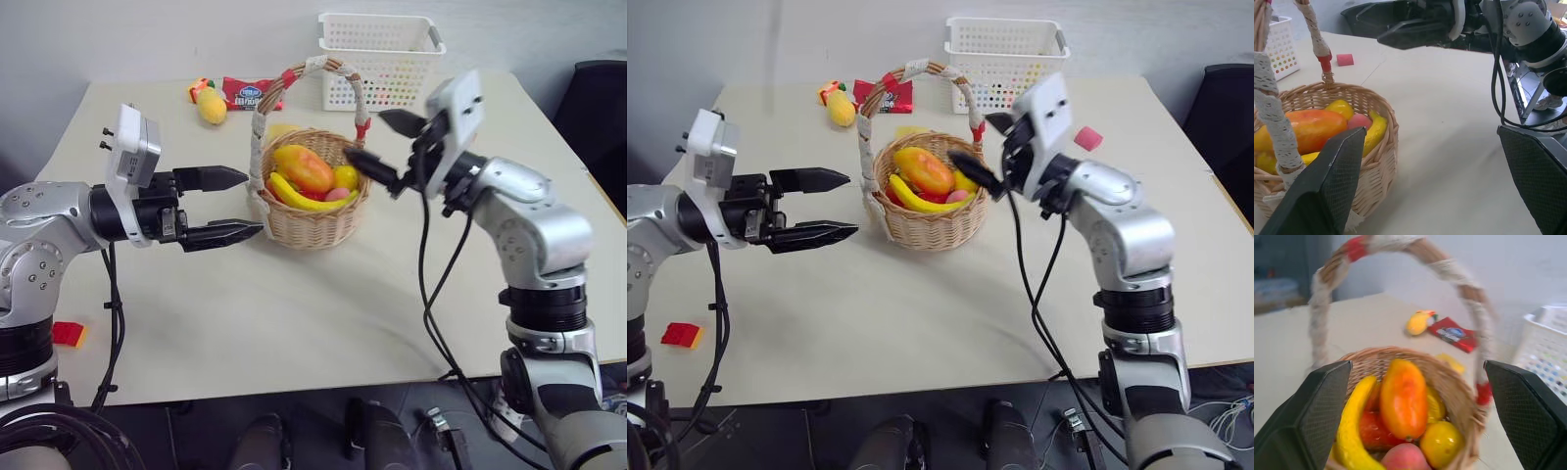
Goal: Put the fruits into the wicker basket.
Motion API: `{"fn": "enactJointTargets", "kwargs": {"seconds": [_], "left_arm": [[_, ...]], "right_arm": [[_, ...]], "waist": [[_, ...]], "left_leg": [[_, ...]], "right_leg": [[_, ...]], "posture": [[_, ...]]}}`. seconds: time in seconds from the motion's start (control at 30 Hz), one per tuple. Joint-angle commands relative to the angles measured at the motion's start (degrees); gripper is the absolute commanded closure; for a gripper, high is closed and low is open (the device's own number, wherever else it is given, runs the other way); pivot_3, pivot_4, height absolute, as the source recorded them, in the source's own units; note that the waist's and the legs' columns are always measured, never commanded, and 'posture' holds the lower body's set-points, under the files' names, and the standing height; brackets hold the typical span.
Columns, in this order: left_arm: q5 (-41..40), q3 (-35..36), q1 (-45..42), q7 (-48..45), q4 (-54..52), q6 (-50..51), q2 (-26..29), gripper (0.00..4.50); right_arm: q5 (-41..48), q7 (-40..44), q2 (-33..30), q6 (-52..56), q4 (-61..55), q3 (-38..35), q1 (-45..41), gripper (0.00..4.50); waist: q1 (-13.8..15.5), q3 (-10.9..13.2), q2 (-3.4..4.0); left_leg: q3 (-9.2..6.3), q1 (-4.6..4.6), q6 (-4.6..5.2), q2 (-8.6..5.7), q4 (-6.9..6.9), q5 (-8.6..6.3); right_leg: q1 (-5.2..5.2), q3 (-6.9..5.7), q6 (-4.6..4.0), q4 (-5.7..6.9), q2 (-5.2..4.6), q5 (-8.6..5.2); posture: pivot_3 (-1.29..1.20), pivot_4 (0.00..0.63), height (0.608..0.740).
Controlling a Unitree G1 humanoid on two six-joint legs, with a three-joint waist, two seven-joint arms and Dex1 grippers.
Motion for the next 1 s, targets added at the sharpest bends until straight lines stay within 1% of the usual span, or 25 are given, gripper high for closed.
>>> {"fn": "enactJointTargets", "kwargs": {"seconds": [0.03, 0.1, 0.23, 0.47, 0.7, 0.8, 0.93, 1.0], "left_arm": [[-0.9, 1.0, -2.0, 1.0, -0.8, -0.6, 0.0, 0.00], [-1.1, 1.1, -2.8, 1.7, -0.6, -0.6, -0.4, 0.00], [-1.4, 1.6, -3.7, 3.5, -0.1, -0.3, -1.1, 0.00], [-1.5, 2.8, -1.7, 4.9, -1.4, -0.7, -0.9, 0.00], [-1.5, 3.3, -1.0, 5.7, -2.1, -1.1, -1.0, 0.00], [-1.6, 3.4, -1.0, 6.0, -2.5, -1.0, -0.9, 0.00], [-1.9, 3.5, -0.9, 6.4, -2.9, -0.9, -0.9, 0.00], [-2.1, 3.5, -0.7, 6.5, -3.0, -0.9, -0.8, 0.00]], "right_arm": [[-1.6, -4.3, 2.7, -0.6, 8.7, -1.3, -4.5, 0.02], [-2.5, -4.0, 4.0, -2.3, 14.2, -1.0, -7.0, 0.02], [-4.8, -1.5, 5.7, -7.0, 24.4, 0.6, -12.1, 0.02], [-8.1, 3.0, 9.2, -14.8, 39.8, 2.3, -19.8, 0.02], [-11.5, 3.1, 12.5, -23.9, 55.4, 2.1, -26.7, 0.02], [-12.8, 2.0, 13.1, -28.0, 61.6, 1.4, -29.2, 0.61], [-13.4, 2.0, 13.3, -31.1, 65.6, 0.5, -30.8, 1.95], [-13.3, 2.9, 13.4, -31.9, 65.8, -0.1, -31.0, 2.72]], "waist": [[-0.4, 0.0, 0.00], [-1.1, 0.0, 0.00], [-1.5, 0.0, 0.01], [-2.3, 0.0, 0.01], [-2.7, 0.0, 0.03], [-2.9, 0.0, 0.04], [-2.9, 0.0, 0.04], [-2.9, 0.0, 0.05]], "left_leg": [[0.01, 0.02, -0.01, 0.00, 0.00, 0.00], [0.07, 0.00, -0.02, -0.02, -0.05, 0.02], [0.06, -0.02, -0.05, -0.19, -0.22, 0.03], [0.04, -0.04, -0.05, -0.08, -0.22, 0.04], [-0.01, -0.07, -0.04, -0.04, -0.21, 0.04], [-0.01, -0.07, -0.05, -0.03, -0.22, 0.05], [-0.05, -0.08, -0.06, -0.02, -0.22, 0.05], [-0.05, -0.08, -0.06, -0.02, -0.22, 0.05]], "right_leg": [[0.00, 0.00, -0.01, 0.01, 0.01, -0.01], [-0.08, 0.05, -0.01, 0.05, 0.02, -0.01], [-0.15, 0.03, -0.03, -0.01, 0.04, -0.03], [-0.15, 0.03, -0.03, -0.05, 0.02, -0.03], [-0.15, 0.03, -0.03, -0.04, 0.00, -0.03], [-0.15, 0.02, -0.03, -0.04, 0.01, -0.03], [-0.14, 0.05, -0.03, -0.04, 0.00, -0.03], [-0.14, 0.05, -0.03, -0.04, 0.00, -0.03]], "posture": [[0.00, 0.150, 0.740], [0.00, 0.150, 0.740], [0.00, 0.150, 0.740], [0.00, 0.150, 0.740], [0.00, 0.150, 0.740], [0.00, 0.150, 0.740], [0.00, 0.150, 0.740], [0.00, 0.150, 0.740]]}}
